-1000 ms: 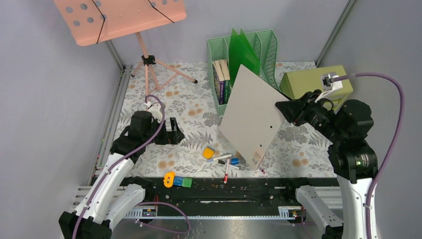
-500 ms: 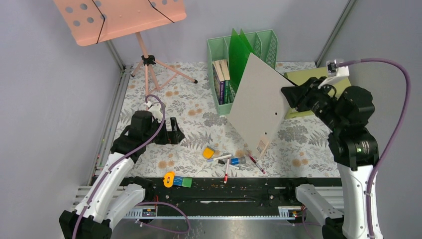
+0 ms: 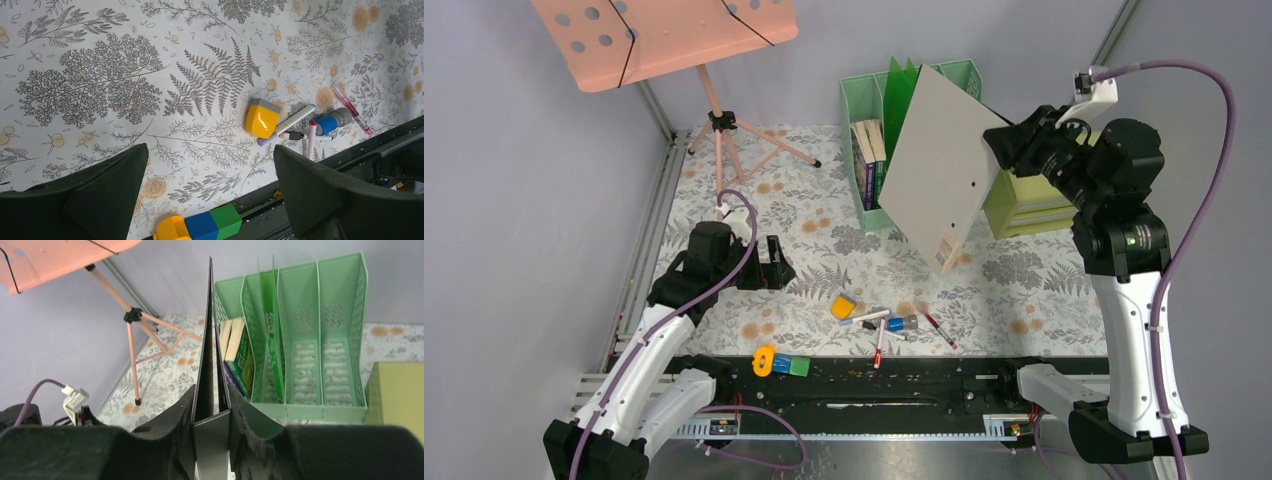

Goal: Organize the desk
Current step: Place the folder in the storage box.

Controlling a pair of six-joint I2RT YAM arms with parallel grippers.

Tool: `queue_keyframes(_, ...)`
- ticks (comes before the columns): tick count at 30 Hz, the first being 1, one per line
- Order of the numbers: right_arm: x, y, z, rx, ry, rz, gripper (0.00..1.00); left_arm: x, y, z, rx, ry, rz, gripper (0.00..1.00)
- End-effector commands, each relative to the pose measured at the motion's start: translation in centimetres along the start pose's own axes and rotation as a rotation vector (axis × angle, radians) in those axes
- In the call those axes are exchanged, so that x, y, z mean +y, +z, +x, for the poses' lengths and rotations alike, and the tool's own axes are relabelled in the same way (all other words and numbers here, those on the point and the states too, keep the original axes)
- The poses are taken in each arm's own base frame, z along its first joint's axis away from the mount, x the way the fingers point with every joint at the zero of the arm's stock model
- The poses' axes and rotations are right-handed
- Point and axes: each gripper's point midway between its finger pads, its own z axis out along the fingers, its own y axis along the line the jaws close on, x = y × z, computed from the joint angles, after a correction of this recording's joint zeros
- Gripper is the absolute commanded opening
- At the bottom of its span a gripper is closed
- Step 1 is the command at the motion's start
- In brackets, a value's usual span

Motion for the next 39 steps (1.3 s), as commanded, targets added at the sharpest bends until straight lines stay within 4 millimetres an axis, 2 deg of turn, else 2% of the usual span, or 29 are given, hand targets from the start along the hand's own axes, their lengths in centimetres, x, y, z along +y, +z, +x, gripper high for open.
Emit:
queue_keyframes(1, 2.1, -0.1, -7.2, -0.231, -0.078, -0.047, 0.0, -0.3, 0.2, -1.2, -0.046, 0.031, 0.013, 0.99)
queue_keyframes(8, 2.0, 2.0, -11.0, -0.309, -0.108, -0.037, 0.0, -0.2, 0.5, -1.0, -0.033, 0.028, 0.01, 0.99)
queue_keyframes(18, 1.1, 5.2, -14.1, -0.375, -0.133, -0.009, 0.0, -0.1, 0.7, -0.8, -0.019, 0.024, 0.009, 0.99)
queue_keyframes(27, -0.5, 8.8, -14.0, -0.36, -0.155, 0.014, 0.0, 0.0, 0.7, -0.7, -0.017, 0.022, -0.002, 0.99)
queue_keyframes(39, -2.6, 11.7, -12.8, -0.348, -0.191, 0.079, 0.0, 0.0, 1.3, -0.3, 0.019, 0.022, 0.004, 0.99)
